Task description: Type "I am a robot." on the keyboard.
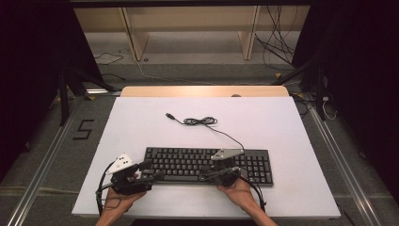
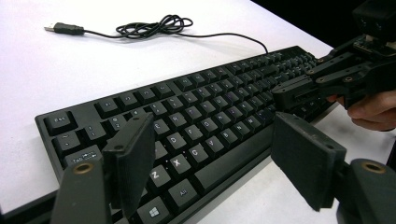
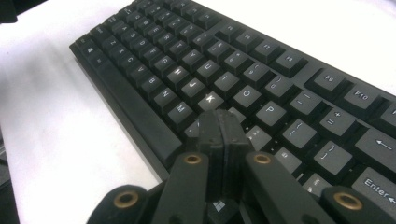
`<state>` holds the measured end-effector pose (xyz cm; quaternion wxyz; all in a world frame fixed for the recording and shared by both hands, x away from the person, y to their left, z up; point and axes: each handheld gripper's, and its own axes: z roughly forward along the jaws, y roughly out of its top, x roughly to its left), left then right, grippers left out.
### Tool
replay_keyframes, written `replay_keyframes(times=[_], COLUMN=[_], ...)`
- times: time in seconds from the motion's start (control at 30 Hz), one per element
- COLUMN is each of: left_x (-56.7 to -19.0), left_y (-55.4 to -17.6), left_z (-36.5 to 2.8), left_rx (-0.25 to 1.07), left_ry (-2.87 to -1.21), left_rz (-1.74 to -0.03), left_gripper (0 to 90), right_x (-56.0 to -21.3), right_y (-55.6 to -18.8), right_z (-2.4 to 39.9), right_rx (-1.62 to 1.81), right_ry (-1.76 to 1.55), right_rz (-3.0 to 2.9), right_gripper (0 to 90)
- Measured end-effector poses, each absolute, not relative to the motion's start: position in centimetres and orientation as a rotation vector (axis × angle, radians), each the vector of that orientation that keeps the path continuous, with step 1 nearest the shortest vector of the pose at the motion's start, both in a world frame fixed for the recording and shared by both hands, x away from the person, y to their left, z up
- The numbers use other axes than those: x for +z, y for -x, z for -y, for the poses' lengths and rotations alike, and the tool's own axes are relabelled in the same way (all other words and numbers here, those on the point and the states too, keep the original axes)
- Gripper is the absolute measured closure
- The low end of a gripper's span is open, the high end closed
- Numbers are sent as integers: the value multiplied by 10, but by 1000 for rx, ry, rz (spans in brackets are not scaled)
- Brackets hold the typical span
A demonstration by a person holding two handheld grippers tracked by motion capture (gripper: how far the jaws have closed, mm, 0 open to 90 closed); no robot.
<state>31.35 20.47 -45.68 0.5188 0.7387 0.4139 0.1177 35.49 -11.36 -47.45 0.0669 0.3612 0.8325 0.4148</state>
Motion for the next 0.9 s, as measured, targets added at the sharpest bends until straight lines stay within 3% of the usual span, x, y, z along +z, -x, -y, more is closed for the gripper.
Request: replay_keyframes(times=[0.77, 0.9], left_x=[-458, -458], left_y=[-314, -314], left_z=[-205, -205], left_rx=[281, 284], left_ry=[-1777, -1774], left_rz=[-998, -998], left_gripper=[298, 298], right_x=[-481, -478], right_y=[-356, -355], right_z=[111, 113], right_rx=[1200, 1256], right_ry=[-1084, -1112], right_rz=[-2529, -2526], right_gripper=[900, 837])
